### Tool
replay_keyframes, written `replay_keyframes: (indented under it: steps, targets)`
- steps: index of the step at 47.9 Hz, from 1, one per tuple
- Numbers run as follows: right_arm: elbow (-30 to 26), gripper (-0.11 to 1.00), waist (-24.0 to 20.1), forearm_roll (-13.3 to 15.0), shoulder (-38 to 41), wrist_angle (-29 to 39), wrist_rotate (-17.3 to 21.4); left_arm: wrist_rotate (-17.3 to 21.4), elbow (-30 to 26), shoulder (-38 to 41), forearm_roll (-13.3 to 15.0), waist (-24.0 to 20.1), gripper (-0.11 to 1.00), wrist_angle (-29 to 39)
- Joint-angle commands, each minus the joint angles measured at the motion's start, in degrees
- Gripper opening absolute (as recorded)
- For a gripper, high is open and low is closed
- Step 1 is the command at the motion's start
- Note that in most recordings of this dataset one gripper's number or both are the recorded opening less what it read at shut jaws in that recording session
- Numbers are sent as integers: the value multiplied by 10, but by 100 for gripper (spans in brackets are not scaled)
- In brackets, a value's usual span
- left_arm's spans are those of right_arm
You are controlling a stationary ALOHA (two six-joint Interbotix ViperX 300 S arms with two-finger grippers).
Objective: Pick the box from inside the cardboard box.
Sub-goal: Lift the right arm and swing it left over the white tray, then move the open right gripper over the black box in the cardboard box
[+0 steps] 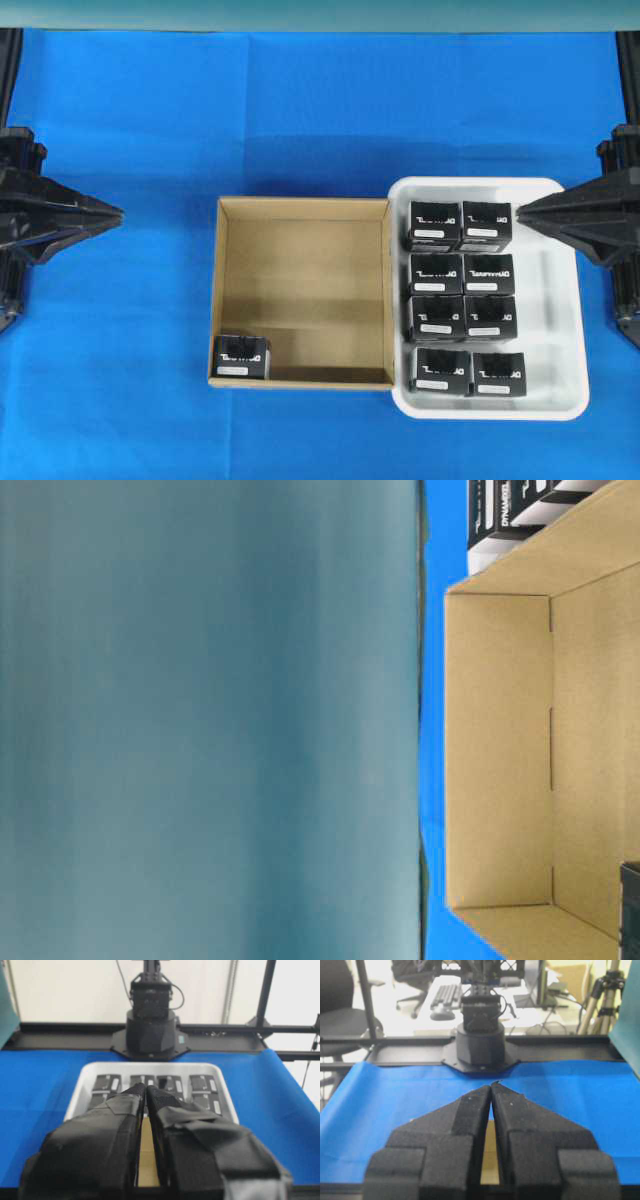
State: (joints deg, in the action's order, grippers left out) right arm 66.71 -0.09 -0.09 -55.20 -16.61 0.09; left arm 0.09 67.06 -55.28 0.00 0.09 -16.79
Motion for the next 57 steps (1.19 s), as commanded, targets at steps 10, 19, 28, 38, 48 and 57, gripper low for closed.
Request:
replay_keyframes:
  steps: [10,19,28,38,48,57]
  targets:
    - [-41,5,-2,-29,28,164,15,-7,-51,7,-9,-11,-3,147]
    - [-108,4,-3,-30,84,308,45,-4,-78,11,-9,3,-4,216]
    - [-189,4,-16,-32,187,403,87,0,-86,13,-10,10,-4,226]
    - [-310,4,-24,-32,326,497,104,-2,-96,18,-10,16,-4,241]
    - [-451,4,-24,-32,456,611,106,-1,-112,18,-10,16,-4,302]
    - [-577,4,-25,-33,562,728,102,-3,-112,13,-9,16,-4,327]
